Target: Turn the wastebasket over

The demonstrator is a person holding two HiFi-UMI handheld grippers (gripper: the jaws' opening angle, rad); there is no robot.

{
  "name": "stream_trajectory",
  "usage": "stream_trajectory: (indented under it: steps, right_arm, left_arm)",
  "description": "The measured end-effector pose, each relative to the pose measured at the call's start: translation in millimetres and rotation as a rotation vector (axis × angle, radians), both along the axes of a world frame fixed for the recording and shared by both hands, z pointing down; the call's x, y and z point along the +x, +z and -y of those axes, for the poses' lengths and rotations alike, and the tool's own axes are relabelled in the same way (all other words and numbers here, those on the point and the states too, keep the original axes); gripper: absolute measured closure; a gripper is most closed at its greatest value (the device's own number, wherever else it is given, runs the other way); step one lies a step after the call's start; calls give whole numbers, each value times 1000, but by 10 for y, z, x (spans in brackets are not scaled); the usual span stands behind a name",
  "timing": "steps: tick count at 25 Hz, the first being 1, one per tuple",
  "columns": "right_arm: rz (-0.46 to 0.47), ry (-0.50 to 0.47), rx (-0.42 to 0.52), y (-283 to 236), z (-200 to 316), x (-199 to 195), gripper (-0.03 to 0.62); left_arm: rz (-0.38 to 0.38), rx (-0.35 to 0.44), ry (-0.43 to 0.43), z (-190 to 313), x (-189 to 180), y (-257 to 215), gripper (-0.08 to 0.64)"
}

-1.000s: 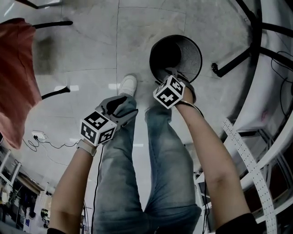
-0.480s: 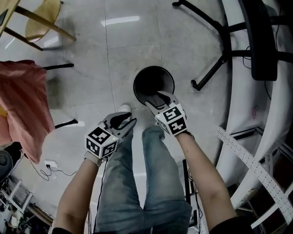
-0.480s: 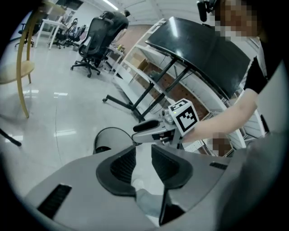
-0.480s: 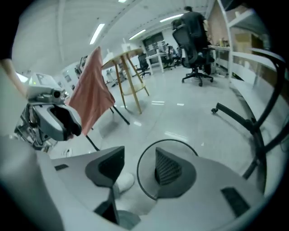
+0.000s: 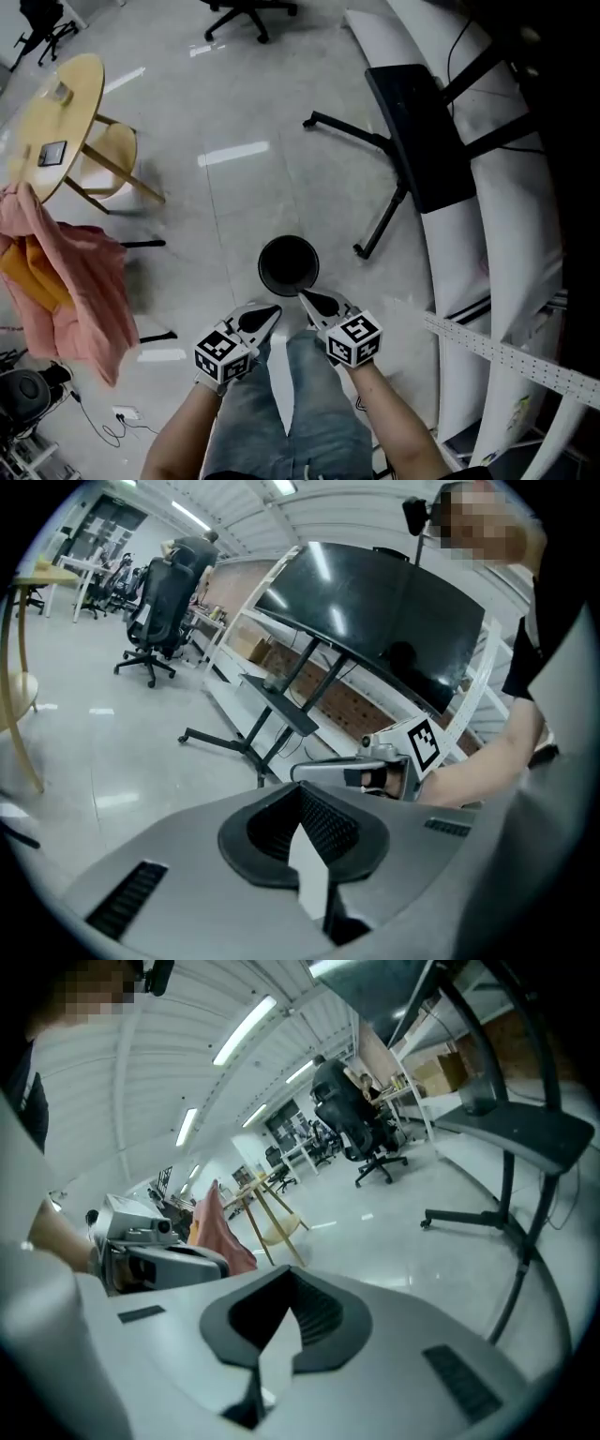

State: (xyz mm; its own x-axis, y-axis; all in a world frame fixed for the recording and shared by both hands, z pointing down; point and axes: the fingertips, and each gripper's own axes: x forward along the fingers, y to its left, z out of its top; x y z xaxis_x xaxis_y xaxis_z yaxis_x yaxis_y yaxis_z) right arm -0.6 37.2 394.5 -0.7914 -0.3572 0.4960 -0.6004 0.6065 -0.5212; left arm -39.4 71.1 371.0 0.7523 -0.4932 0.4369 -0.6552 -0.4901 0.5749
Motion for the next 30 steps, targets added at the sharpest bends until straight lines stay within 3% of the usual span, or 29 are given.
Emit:
stream_trajectory:
  steps: [6,18,22,27,30]
  right_arm:
    - [59,112,110,-979,139,238,583]
    - [127,177,327,-2603,421,430,583]
    - [127,168,371,-2909,424,413,583]
    - [127,153,408,-3047,452,384,583]
    - [126,159,425,-3083,516,402,583]
  left_arm:
    - [1,115,35,194,164,-794,546]
    - [-69,269,14,701,276,-2445,546]
    - [-6,361,83,737,296,-2690,546]
    - [-50,389,51,857,209,-2879,546]
    - [-40,397,41,934,172,-2910,546]
